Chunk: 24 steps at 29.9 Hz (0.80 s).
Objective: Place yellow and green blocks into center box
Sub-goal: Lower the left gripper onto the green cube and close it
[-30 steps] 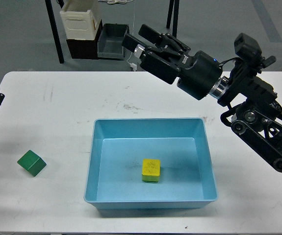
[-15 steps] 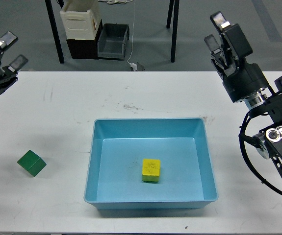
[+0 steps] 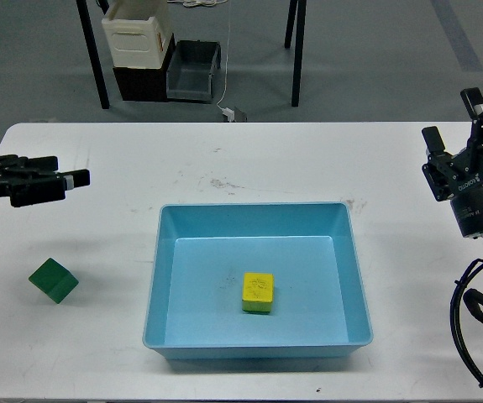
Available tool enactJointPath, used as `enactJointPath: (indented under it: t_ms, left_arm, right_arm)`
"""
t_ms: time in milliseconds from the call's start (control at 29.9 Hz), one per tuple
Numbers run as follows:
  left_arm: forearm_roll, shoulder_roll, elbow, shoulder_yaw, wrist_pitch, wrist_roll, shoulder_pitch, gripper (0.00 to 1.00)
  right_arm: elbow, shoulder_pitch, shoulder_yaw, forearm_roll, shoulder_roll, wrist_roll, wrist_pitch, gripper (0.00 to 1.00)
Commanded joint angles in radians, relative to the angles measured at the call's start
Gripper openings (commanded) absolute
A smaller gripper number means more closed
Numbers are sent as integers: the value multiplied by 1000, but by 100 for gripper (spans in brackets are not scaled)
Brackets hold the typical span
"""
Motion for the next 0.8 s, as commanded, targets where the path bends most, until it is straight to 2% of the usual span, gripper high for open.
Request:
enactJointPath:
  t_ms: [0,201,501,769]
  left_arm:
    - [73,98,-37,135,0,0,-18,100]
    - [309,95,-26,259,0,0,-26,100]
    - [319,6,74,302,0,0,-37,100]
    - [317,-65,115,331,0,0,-38,100]
  right_arm:
    - [8,-51,17,0,-1,3,-1,98]
    - [12,-82,18,0,-1,4,1,98]
    - [12,-88,20,-1,-1,4,-1,98]
    - [11,-88,17,-1,0,4,-1,98]
